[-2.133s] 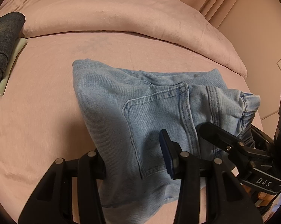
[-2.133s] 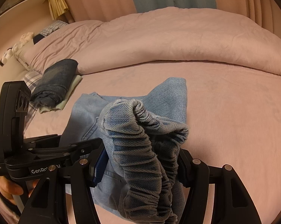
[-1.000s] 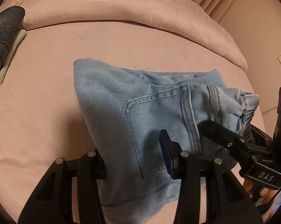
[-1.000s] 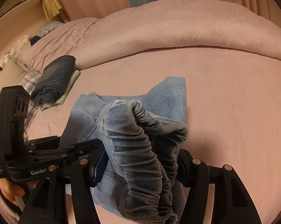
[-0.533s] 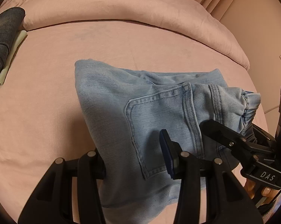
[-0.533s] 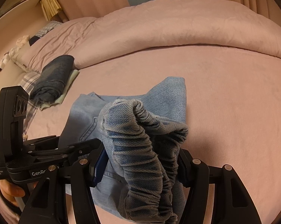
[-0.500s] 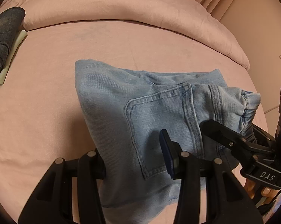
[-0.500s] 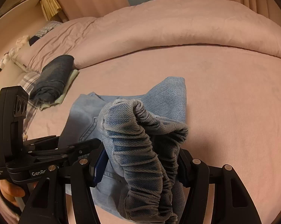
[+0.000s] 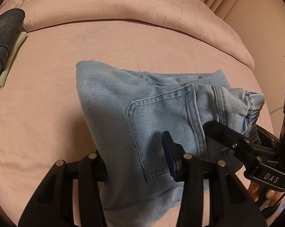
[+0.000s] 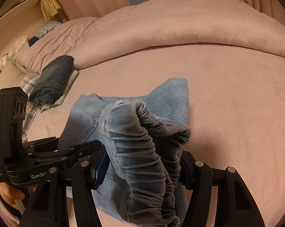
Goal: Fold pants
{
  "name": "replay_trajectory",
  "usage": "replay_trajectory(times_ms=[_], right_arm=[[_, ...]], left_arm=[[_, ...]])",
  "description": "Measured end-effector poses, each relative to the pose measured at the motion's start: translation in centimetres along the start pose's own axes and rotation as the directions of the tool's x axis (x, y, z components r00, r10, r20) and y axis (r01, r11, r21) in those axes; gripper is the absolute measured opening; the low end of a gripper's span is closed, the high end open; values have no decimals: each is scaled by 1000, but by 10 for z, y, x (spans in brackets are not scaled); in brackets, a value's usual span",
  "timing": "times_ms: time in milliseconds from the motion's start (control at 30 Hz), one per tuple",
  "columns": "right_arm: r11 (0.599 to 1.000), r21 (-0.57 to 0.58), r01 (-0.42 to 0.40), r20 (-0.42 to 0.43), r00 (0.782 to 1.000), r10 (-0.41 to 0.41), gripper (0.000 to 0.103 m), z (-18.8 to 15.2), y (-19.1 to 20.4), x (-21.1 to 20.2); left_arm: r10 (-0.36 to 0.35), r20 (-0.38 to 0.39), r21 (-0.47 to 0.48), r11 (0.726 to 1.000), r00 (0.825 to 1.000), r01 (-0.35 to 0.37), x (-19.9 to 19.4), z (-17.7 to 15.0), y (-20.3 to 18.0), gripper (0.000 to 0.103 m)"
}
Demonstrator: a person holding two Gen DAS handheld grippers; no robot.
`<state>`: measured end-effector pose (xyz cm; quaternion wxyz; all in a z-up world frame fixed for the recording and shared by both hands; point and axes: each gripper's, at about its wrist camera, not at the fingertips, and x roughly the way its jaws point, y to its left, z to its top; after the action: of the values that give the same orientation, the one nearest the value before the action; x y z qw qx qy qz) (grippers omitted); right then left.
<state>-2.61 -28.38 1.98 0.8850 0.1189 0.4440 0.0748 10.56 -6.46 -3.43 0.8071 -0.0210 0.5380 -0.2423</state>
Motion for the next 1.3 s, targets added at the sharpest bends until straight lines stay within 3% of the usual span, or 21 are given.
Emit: replay_trajectory(times_ms=[500, 900, 1300], right_arm=[[1000, 17, 2, -8, 1000, -2, 64, -2, -3, 1], [999, 50, 20, -22, 1000, -19, 64, -5, -12, 5], [995, 89, 48, -46, 998, -44, 68, -8, -25, 9]], left_arm=[[33, -11, 9, 999, 999, -32, 3, 1, -2, 48], [99, -18, 14, 995, 995, -98, 10, 2, 2, 50], [192, -15, 16, 981, 981, -192, 8, 1, 6, 74]])
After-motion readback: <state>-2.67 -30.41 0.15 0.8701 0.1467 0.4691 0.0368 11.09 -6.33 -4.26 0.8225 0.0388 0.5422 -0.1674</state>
